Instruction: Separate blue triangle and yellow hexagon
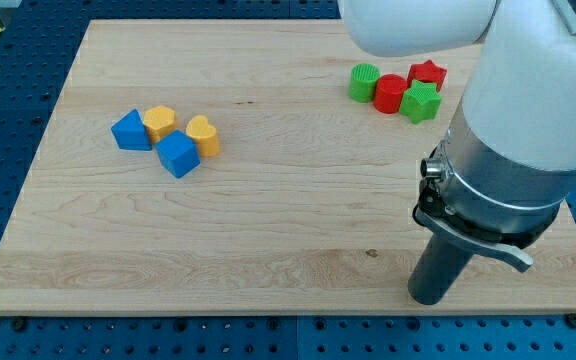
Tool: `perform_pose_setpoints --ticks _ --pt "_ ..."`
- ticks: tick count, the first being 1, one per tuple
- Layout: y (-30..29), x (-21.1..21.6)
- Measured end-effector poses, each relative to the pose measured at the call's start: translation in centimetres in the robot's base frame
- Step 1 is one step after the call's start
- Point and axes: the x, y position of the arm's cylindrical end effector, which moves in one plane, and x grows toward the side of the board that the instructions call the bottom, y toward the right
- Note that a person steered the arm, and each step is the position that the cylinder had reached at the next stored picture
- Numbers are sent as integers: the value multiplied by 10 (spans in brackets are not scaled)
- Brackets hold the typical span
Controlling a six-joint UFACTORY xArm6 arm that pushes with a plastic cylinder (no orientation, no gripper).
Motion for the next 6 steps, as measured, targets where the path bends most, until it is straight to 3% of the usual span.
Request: perform_pose_setpoints --ticks 1,4,5,6 --pt "0 -1" --pt "-61 -175" --pt "-79 -196" --pt "-146 -257"
